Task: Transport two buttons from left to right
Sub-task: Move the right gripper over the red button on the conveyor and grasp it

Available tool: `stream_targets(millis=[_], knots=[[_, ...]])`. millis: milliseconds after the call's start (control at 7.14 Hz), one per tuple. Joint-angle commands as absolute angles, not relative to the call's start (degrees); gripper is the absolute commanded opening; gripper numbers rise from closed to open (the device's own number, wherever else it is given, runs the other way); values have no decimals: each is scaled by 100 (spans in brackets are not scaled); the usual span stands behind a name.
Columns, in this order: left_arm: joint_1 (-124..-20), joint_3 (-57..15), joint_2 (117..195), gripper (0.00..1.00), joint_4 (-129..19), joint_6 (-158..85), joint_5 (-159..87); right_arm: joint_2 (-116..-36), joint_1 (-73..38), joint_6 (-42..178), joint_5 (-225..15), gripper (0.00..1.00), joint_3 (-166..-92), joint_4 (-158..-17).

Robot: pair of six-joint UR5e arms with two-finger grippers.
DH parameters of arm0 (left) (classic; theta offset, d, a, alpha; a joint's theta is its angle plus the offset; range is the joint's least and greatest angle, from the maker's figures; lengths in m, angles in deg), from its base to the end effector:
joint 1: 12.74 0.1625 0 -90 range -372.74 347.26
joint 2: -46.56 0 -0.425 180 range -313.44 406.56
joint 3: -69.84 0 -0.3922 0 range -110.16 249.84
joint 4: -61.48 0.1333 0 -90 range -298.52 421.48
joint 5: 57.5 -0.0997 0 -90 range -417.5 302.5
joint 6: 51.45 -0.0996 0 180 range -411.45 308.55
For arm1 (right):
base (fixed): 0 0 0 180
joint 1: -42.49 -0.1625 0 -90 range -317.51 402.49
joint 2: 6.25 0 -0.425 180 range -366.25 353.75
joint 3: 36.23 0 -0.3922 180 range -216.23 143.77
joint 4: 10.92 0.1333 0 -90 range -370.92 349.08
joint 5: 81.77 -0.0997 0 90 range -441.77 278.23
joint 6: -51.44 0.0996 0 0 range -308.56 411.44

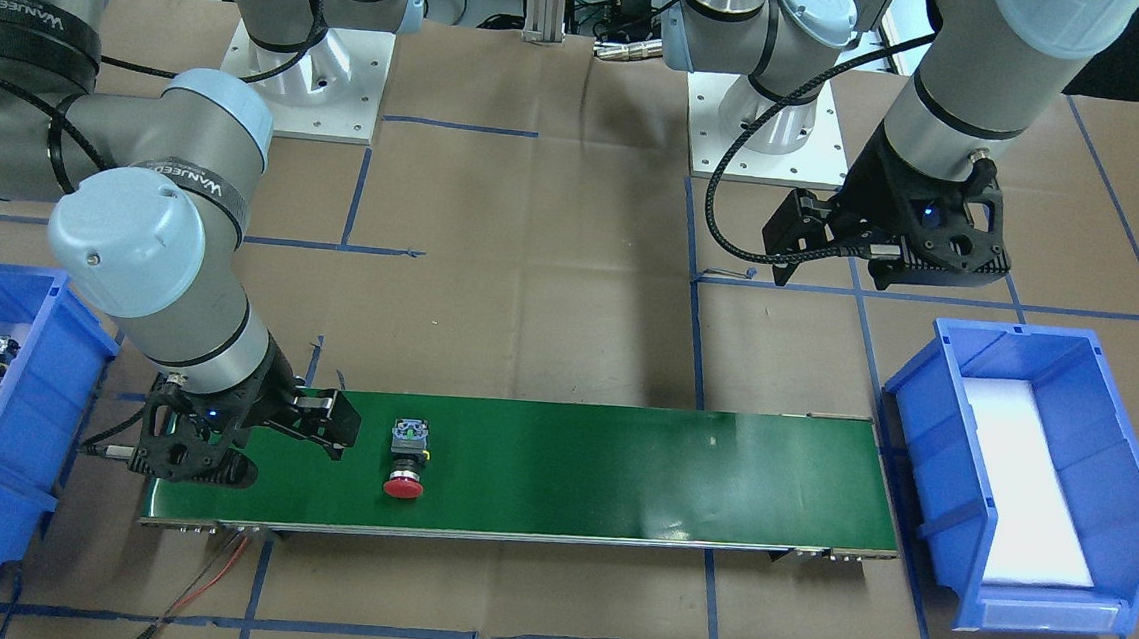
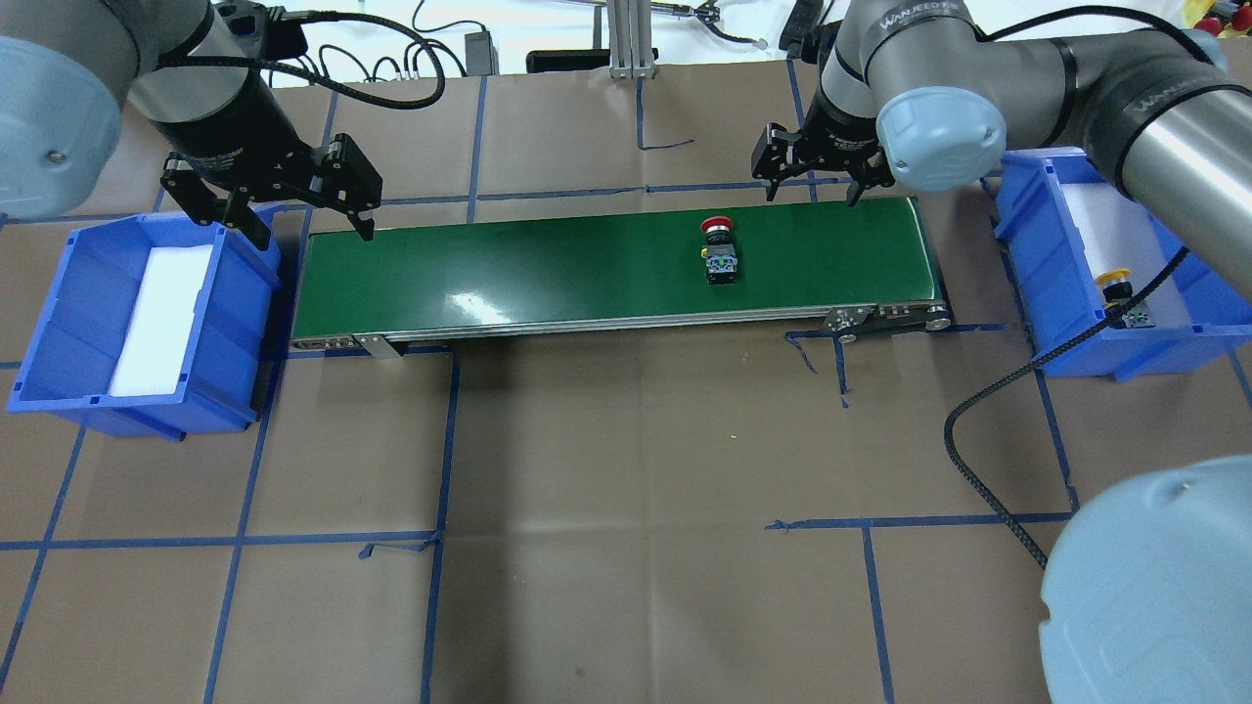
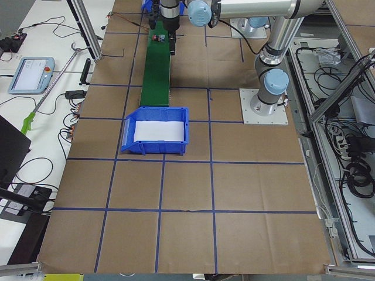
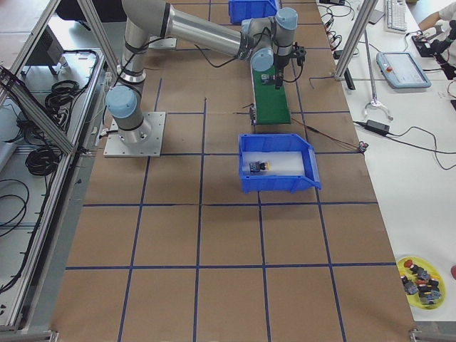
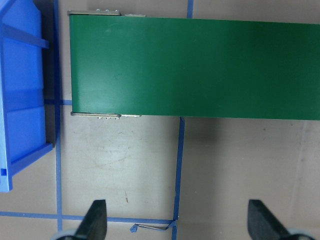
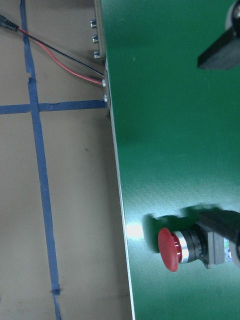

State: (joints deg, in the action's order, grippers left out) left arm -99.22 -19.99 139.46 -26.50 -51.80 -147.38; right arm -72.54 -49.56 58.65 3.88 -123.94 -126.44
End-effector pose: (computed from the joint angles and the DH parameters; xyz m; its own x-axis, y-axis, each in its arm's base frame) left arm -0.1018 -0.5189 0.4674 -0.9985 -0.0553 0.0022 -0.0553 0.9984 0.0124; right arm 0.1637 -0.6371 0.3165 -0.9929 0.0843 -0.0840 0.0896 0.9941 -0.0614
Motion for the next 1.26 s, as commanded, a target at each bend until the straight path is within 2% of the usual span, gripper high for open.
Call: stream_targets(millis=[0,841,981,1121], knots=[[-9922,-2007,13946,99,-2649,-5180,-14741,-7174,-4988,5865,366,100,-12482,-12667],[-9922,-2007,13946,99,-2649,-5171,-14741,-6804,-5393,5865,401,100,-12517,-12764],[-9922,-1999,13946,99,-2649,-5171,-14732,-6752,-5384,5856,453,95,-12518,-12764],[-9922,-1999,13946,99,-2649,-5171,-14741,-6690,-5384,5830,480,76,-12509,-12729]])
